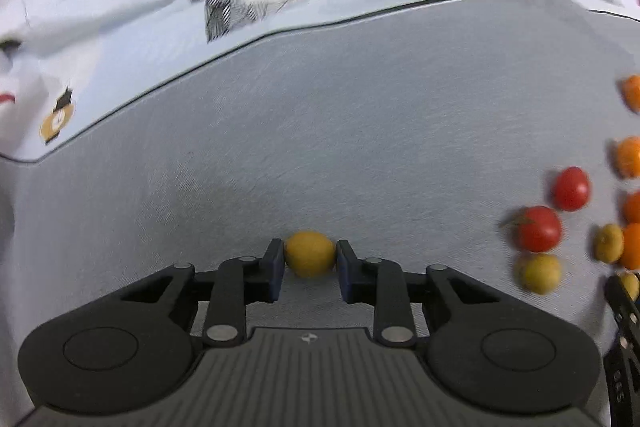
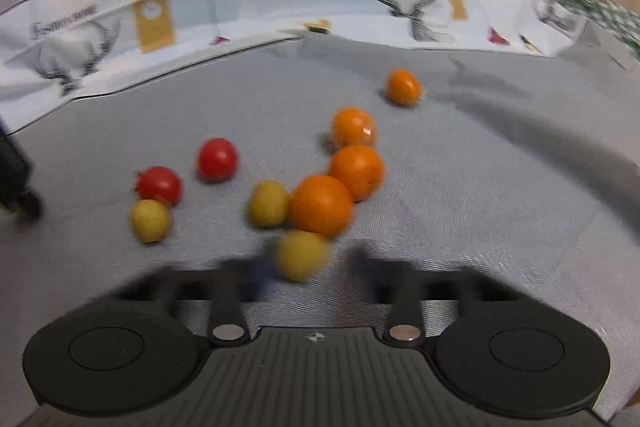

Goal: Organize fruits
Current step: 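Grasp the lone yellow fruit with the left tool while the right tool grasps another yellow fruit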

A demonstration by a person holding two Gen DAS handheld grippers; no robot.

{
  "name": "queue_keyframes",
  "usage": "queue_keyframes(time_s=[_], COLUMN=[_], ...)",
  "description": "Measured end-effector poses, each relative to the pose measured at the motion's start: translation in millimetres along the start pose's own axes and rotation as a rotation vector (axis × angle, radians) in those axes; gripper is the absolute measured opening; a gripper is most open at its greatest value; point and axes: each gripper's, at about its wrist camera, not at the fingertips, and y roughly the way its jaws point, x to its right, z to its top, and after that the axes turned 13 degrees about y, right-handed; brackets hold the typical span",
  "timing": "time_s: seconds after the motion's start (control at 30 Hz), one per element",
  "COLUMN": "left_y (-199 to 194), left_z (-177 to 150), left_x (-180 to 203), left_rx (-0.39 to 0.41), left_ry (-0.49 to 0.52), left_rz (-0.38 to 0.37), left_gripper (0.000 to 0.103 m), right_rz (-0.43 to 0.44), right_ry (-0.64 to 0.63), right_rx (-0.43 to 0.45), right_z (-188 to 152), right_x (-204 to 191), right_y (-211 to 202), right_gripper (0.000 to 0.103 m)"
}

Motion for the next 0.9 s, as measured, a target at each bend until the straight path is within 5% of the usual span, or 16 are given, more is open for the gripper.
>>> queue_keyframes(time_s=[0.2, 0.43, 0.67, 0.9], left_y=[-53.2, -147.8, -236.6, -299.7], left_z=[-11.6, -50.7, -124.2, -230.5], left_x=[4.2, 14.4, 11.3, 2.2], left_rx=[0.120, 0.226, 0.232, 0.188], left_ry=[-0.018, -0.052, -0.131, -0.217], left_rz=[-0.101, -0.132, -0.118, -0.078], left_gripper=[0.030, 0.030, 0.030, 0.030], right_rz=[0.005, 0.067, 0.263, 0.483], right_ry=[0.052, 0.117, 0.103, -0.030], right_rx=[0.016, -0.009, -0.043, -0.092], right_z=[7.7, 21.2, 33.2, 6.4], right_x=[12.1, 28.5, 28.6, 20.4], right_y=[-7.0, -41.6, -134.7, -243.7], right_gripper=[0.027, 0.027, 0.027, 0.027])
